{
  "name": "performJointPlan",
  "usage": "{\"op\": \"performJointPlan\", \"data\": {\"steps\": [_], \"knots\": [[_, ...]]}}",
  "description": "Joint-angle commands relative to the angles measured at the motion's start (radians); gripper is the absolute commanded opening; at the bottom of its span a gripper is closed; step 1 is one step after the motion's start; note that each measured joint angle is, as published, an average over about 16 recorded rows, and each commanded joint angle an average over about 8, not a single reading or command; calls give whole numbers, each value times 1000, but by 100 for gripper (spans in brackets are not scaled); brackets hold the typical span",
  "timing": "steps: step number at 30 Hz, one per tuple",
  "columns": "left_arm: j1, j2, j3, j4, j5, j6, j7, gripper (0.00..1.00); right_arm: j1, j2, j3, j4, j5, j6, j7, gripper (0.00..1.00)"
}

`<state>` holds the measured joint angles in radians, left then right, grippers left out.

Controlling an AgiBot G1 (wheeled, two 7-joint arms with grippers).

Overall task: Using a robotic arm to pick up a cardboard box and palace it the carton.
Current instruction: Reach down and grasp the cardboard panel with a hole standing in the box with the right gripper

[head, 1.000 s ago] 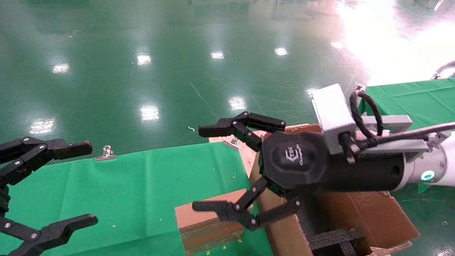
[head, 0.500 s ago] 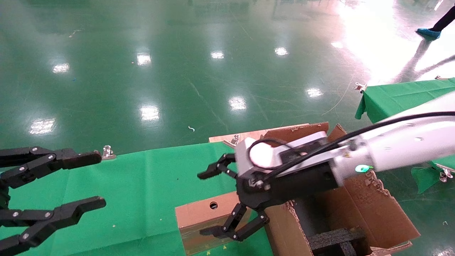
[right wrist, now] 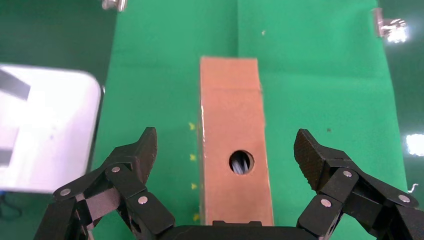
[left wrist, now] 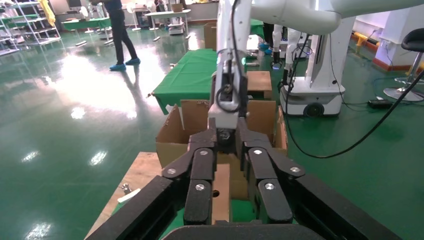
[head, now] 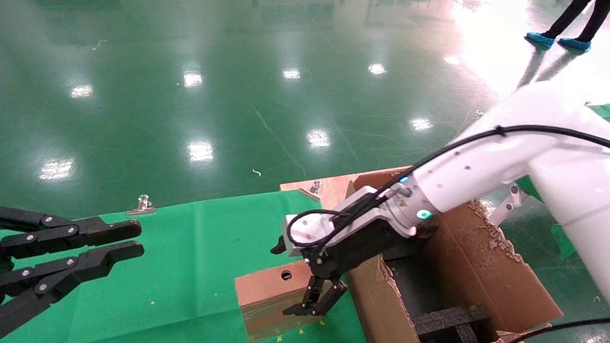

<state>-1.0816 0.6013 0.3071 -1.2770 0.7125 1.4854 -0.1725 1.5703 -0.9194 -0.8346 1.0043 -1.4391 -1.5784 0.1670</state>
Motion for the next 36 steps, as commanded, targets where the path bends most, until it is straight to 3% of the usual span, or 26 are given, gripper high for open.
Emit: {"op": "performJointPlan", "data": {"steps": [1, 6, 7, 14, 15, 18, 26, 27, 36], "knots": [[0, 0, 0, 0, 0, 0, 0, 0, 26, -27, -34, -30, -28, 0, -17, 100], [0, 0, 0, 0, 0, 0, 0, 0, 83, -87, -110, -95, -78, 0, -50, 100], [0, 0, 0, 0, 0, 0, 0, 5, 92, -99, -124, -108, -84, 0, -57, 100], [0, 0, 1, 0, 0, 0, 0, 92, 139, -168, -202, -189, -107, 1, -108, 100], [0, 0, 1, 0, 0, 0, 0, 100, 144, -176, -211, -197, -108, 1, -114, 100], [0, 0, 1, 0, 0, 0, 0, 100, 157, -195, -235, -219, -112, 1, -129, 98], [0, 0, 1, 0, 0, -1, 1, 100, 173, -215, -263, -241, -124, 3, -139, 3], [0, 0, 1, 0, 0, -1, 1, 100, 173, -214, -262, -239, -124, 3, -139, 0], [0, 0, 1, 0, -1, -1, 0, 100, 166, -206, -251, -230, -120, 2, -137, 0]]}}
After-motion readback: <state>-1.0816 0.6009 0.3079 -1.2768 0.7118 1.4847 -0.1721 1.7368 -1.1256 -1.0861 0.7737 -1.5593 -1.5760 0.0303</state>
